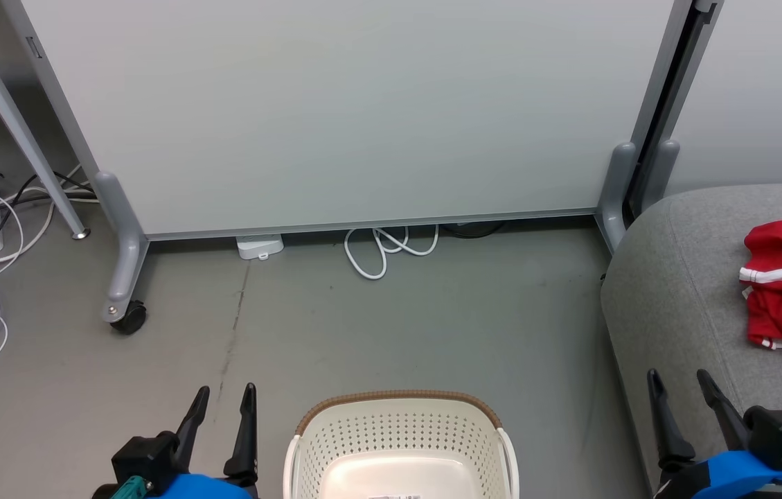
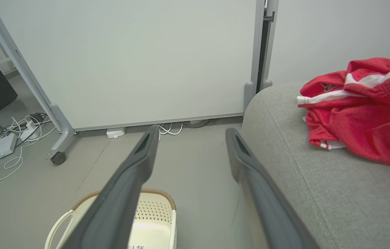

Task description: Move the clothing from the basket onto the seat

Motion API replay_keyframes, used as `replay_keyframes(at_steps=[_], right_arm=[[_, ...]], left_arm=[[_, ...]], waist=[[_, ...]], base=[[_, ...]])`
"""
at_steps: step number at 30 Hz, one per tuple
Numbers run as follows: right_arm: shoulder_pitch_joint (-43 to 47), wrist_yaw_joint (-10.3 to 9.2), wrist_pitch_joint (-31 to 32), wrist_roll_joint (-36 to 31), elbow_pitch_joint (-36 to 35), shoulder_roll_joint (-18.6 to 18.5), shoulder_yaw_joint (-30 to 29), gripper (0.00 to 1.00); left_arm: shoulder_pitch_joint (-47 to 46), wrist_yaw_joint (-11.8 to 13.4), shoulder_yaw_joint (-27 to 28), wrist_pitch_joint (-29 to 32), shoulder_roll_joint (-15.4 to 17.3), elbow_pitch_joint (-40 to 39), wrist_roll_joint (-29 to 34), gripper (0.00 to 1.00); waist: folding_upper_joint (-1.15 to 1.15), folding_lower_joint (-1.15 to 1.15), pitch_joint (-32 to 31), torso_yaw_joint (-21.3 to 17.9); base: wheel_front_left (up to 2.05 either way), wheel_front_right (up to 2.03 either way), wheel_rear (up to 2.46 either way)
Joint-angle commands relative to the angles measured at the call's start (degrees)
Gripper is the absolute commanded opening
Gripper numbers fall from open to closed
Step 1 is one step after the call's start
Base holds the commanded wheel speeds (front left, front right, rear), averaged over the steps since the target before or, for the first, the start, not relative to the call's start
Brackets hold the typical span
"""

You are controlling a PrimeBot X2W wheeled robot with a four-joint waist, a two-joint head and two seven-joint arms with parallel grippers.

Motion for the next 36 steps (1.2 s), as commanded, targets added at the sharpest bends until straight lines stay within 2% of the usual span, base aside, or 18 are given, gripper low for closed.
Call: replay_keyframes(at_steps=[1, 2, 3, 8, 36], right_arm=[[-0.4, 0.01, -0.5, 0.2, 0.3, 0.1, -0.1, 1.0], [-0.5, 0.01, -0.5, 0.2, 0.4, 0.1, 0.0, 1.0], [0.0, 0.0, -0.2, 0.0, 0.4, 0.0, 0.1, 0.0], [0.9, 0.0, 0.3, 0.3, 3.3, 0.3, 0.1, 0.0], [-2.3, 0.0, 4.2, 29.0, 2.8, 0.2, 0.0, 0.0]], left_arm=[[-0.5, -0.1, -0.3, -0.1, 0.3, 0.1, -0.4, 1.0], [-0.5, -0.1, -0.4, -0.1, 0.3, 0.1, -0.6, 1.0], [0.0, 0.0, -0.2, 0.0, 0.1, 0.2, -0.5, 0.0], [2.1, 0.0, -0.1, 0.5, -0.4, 2.5, -0.8, 0.0], [-0.4, 0.0, 5.8, 7.7, -1.5, -2.2, -25.0, 0.0]], waist=[[0.0, -0.01, 0.2, 0.0], [0.0, -0.01, 0.2, -0.1], [0.0, 0.0, 0.2, -0.1], [0.0, 0.0, 0.2, -0.1], [0.0, 0.0, 0.8, -0.9]], base=[[0.0, 0.0, 0.0], [0.0, 0.0, 0.0], [0.0, 0.0, 0.0], [0.0, 0.0, 0.0], [0.0, 0.0, 0.0]])
